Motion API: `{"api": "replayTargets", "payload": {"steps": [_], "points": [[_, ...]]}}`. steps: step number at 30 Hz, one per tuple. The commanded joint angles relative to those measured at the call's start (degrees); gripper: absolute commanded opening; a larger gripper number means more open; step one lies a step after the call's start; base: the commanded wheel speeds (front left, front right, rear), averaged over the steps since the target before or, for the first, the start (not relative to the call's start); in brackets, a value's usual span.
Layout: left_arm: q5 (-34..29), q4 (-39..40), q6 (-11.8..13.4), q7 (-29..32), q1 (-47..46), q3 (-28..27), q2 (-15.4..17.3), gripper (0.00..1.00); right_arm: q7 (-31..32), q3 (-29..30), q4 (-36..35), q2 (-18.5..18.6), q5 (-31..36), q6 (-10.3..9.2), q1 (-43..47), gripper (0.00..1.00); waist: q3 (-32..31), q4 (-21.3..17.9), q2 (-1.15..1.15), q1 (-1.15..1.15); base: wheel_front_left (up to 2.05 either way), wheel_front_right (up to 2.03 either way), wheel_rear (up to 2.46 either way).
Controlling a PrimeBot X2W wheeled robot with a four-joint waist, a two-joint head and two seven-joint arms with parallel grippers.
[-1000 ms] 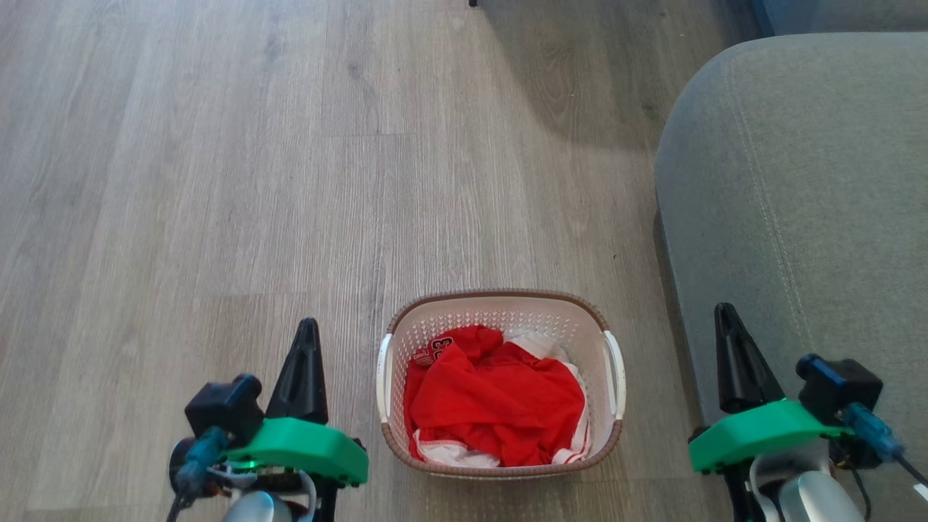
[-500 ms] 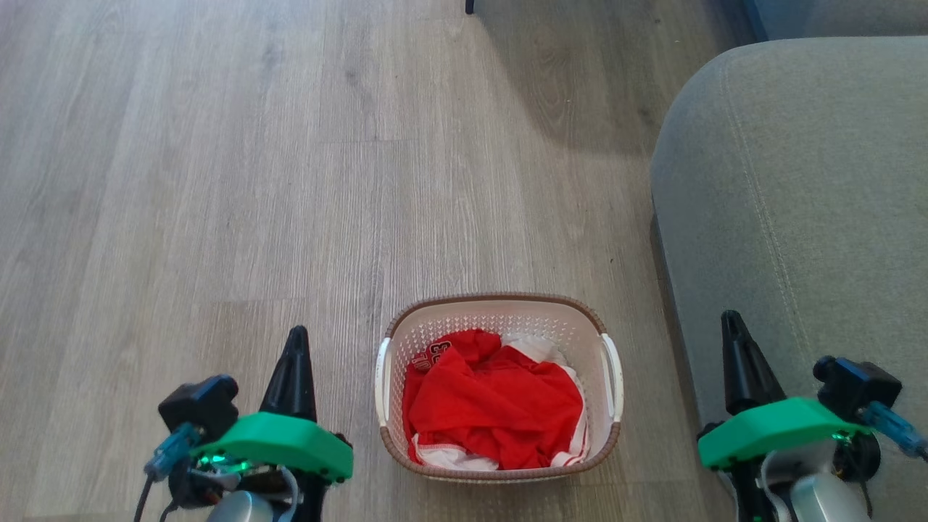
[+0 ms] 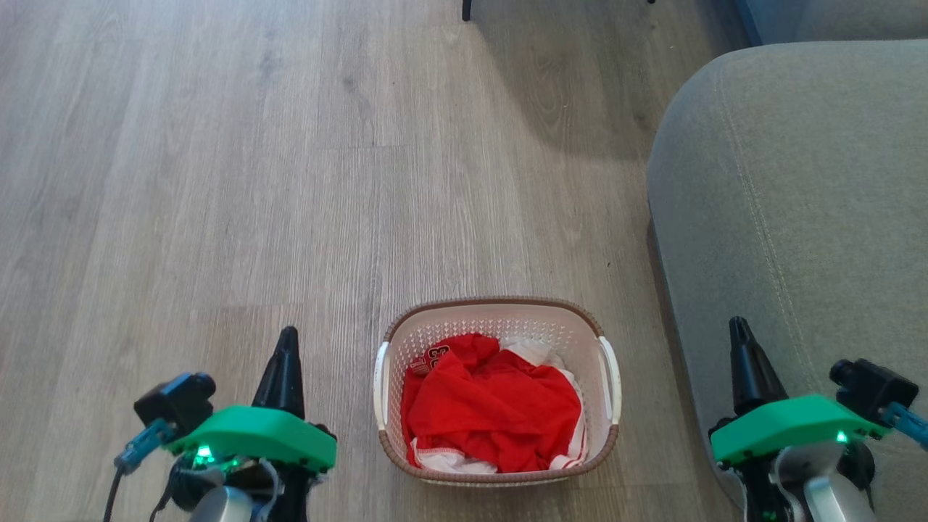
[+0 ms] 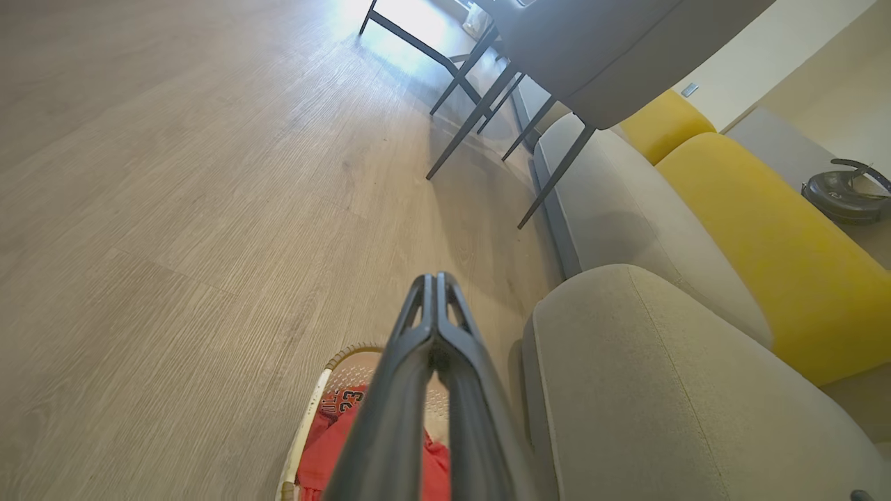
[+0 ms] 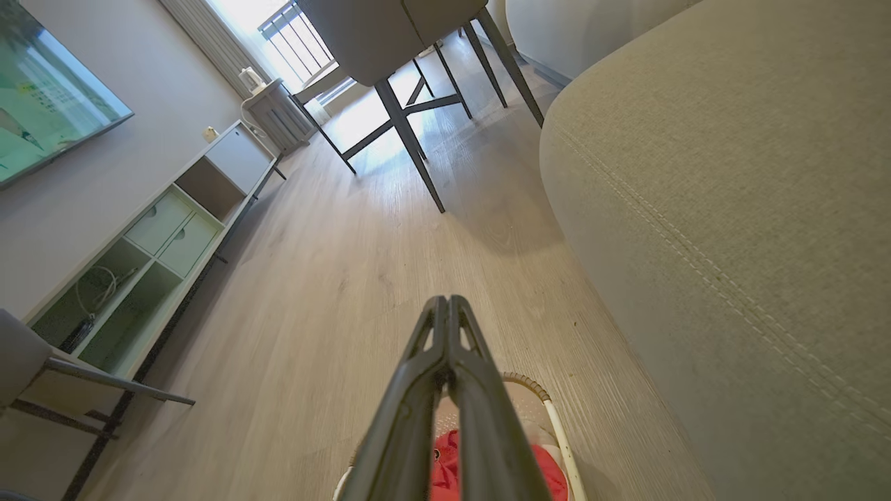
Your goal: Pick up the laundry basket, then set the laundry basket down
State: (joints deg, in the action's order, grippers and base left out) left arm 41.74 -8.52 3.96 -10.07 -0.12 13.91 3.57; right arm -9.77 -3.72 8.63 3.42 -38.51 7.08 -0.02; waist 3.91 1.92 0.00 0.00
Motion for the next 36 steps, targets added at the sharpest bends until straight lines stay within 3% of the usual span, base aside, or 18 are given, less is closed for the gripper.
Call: {"api": "replayTargets", "payload": {"steps": [1, 36], "points": [[1.3, 1.4, -0.6, 0.2, -2.6, -1.5, 0.8, 0.0, 0.4, 0.2, -1.4, 1.0, -1.4, 0.12, -2.7, 0.0, 0.0, 0.0, 0.0, 0.0, 0.0, 0.0, 0.0], [21.6, -1.1, -4.8, 5.5, -3.8, -7.5, 1.2, 0.0, 5.6, 2.9, 1.1, 1.3, -22.8, 0.23, -3.9, 0.0, -1.5, -0.8, 0.0, 0.0, 0.0, 0.0, 0.0]]}}
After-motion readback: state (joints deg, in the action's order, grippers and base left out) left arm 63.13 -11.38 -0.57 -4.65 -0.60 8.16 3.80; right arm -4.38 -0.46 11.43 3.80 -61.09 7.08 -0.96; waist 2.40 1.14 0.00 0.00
